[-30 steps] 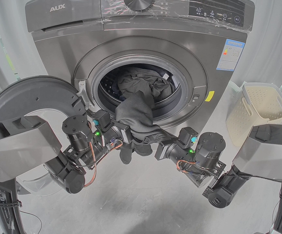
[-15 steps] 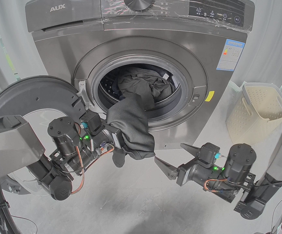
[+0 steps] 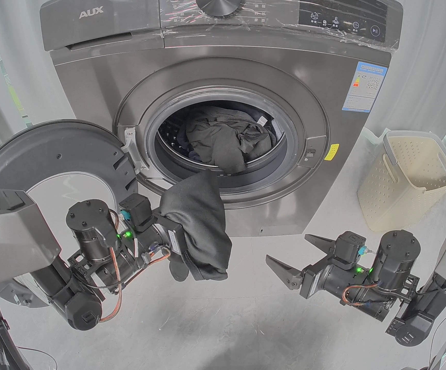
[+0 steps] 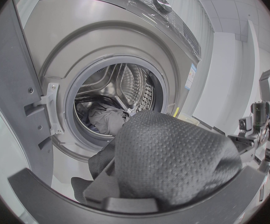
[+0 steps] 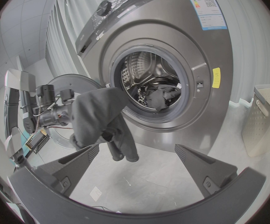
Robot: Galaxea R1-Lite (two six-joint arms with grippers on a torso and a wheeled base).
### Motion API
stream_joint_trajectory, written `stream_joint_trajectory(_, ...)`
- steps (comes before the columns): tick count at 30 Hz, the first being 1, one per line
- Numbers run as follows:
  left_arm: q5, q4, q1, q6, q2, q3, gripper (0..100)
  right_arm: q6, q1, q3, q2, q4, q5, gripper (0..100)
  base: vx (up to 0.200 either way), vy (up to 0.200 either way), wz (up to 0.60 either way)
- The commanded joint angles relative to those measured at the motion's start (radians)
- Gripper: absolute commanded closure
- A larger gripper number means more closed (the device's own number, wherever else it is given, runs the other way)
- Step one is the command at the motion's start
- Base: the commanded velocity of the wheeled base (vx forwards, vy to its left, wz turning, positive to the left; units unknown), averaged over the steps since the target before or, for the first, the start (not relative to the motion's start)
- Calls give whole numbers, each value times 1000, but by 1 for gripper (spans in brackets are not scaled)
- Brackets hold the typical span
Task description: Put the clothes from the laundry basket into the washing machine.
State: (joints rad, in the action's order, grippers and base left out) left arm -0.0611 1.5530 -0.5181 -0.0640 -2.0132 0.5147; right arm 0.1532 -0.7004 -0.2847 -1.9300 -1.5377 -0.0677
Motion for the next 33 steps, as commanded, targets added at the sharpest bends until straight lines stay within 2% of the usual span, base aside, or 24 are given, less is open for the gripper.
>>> stream_joint_trajectory(1,1,1,-8,20,1,-30,100,0,36,-5,-43,-2,3,0,0,0,0)
stream_joint_trajectory(6,0,-1,-11,26,4,-28,100,0,41,-7,-40,-2,3,0,0,0,0)
stream_joint_trajectory(27,9,1,-62,30,-7,-27,100,2,15,12,-38,-1,-1,0,200,0,0)
stream_joint_trajectory(33,40,2,-83,30,-39,-12,100,3,-5,24,-33,-1,-3,0,0,0,0)
